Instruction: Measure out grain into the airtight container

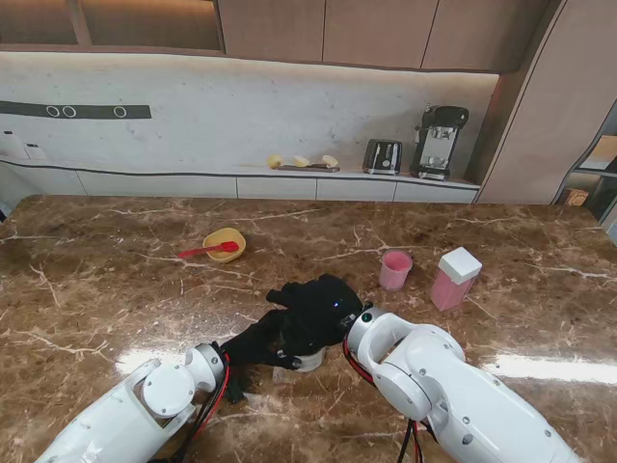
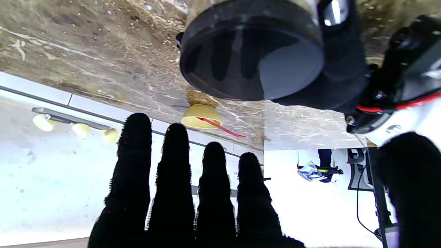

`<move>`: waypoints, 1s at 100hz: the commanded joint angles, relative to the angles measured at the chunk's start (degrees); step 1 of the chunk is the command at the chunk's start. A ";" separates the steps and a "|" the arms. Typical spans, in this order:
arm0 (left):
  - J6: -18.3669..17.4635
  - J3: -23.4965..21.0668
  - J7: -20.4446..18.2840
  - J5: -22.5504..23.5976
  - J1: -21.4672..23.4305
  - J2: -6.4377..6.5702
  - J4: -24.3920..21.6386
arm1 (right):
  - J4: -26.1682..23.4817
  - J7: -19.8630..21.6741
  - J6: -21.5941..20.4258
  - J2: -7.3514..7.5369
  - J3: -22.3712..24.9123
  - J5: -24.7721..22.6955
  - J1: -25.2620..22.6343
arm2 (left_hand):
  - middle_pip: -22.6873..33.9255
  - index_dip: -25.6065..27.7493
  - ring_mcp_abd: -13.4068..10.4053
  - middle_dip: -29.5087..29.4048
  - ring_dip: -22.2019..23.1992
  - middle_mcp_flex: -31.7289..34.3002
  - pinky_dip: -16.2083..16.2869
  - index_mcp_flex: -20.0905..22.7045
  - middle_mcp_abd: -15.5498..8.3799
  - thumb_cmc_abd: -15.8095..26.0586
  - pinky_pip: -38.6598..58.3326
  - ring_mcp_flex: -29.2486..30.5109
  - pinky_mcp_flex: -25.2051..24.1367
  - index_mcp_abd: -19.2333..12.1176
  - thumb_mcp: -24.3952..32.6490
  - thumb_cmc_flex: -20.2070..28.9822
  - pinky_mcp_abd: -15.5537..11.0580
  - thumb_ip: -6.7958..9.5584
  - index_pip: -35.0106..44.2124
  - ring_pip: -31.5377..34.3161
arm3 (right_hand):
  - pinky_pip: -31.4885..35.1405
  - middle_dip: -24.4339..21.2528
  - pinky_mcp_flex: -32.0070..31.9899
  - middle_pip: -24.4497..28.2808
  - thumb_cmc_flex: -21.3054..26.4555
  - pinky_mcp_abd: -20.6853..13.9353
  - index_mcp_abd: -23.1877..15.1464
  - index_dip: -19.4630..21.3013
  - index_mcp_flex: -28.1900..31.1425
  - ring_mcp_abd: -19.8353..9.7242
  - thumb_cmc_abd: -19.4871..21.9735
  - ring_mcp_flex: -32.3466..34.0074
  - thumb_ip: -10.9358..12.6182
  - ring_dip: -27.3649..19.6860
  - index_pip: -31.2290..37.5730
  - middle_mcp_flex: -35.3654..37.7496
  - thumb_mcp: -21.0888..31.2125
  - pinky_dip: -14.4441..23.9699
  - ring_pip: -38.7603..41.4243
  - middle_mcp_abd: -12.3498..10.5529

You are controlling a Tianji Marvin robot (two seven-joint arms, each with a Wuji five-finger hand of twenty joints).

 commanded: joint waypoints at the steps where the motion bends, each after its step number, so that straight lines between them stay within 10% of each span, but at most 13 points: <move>1: 1.70 1.31 -1.08 0.49 1.92 -0.07 3.49 | -0.75 0.63 -0.91 0.36 0.51 0.77 -0.33 | -0.30 1.00 14.54 0.94 0.70 -1.14 3.91 1.93 0.18 3.70 10.77 -0.86 8.18 -4.64 3.42 1.74 28.23 2.15 31.04 0.91 | -2.40 -1.35 -2.01 -1.66 2.67 1.73 0.64 0.38 -2.39 1.00 -3.68 -2.72 2.20 -1.61 -1.42 -2.97 -0.62 1.93 -0.86 0.86; 17: 1.61 1.32 -1.05 0.53 1.88 -0.06 3.52 | -1.45 6.90 -4.69 1.08 1.51 1.55 0.95 | -0.30 1.07 14.51 0.94 0.69 -1.14 3.91 1.92 0.19 3.81 10.78 -0.87 8.17 -4.69 3.30 1.68 28.25 2.12 31.01 0.90 | -5.69 -2.13 -3.68 -2.31 17.22 2.53 0.85 -0.68 -3.36 1.83 -15.37 -5.91 2.22 -3.04 -3.99 -6.83 -1.78 3.14 -1.74 2.18; 38: 1.92 0.97 -0.75 0.70 2.09 -0.09 3.30 | 3.35 9.77 -8.49 1.73 -1.00 5.32 5.83 | -0.30 1.06 14.52 0.92 0.72 -1.13 3.93 1.74 0.24 3.82 10.89 -0.82 8.25 -4.23 2.94 1.63 28.27 2.11 30.83 0.98 | -6.56 -3.07 -1.28 -0.93 32.55 1.52 -0.20 -2.13 -5.85 1.09 -16.11 -5.66 0.67 -3.84 -6.86 -10.49 -3.97 3.80 -1.08 2.89; 52: 2.05 0.83 -0.84 0.79 2.12 -0.04 3.25 | 5.30 12.59 -8.49 2.11 -3.51 8.21 8.69 | -0.33 1.07 14.54 0.89 0.73 -1.15 3.97 1.70 0.24 3.95 11.03 -0.84 8.23 -4.25 2.68 1.71 28.35 2.16 30.74 1.00 | -4.41 -3.58 1.71 2.10 29.89 0.77 -2.78 -1.06 -4.08 0.54 -24.60 -2.65 -3.32 -3.33 -5.69 -9.91 19.15 3.62 0.43 2.38; 100: 2.01 1.77 -1.19 0.20 1.40 -0.26 4.30 | 10.08 2.77 -8.29 1.08 -5.10 9.05 8.10 | -0.29 1.10 14.55 0.99 0.75 -1.15 3.92 1.69 0.13 3.59 11.18 -0.86 8.21 -3.93 2.42 1.77 28.31 2.15 30.70 1.07 | 11.21 9.96 18.32 17.08 24.65 -4.80 -5.95 9.16 14.38 -6.85 -16.83 20.95 -4.10 10.47 13.44 15.23 19.06 3.21 20.02 -2.81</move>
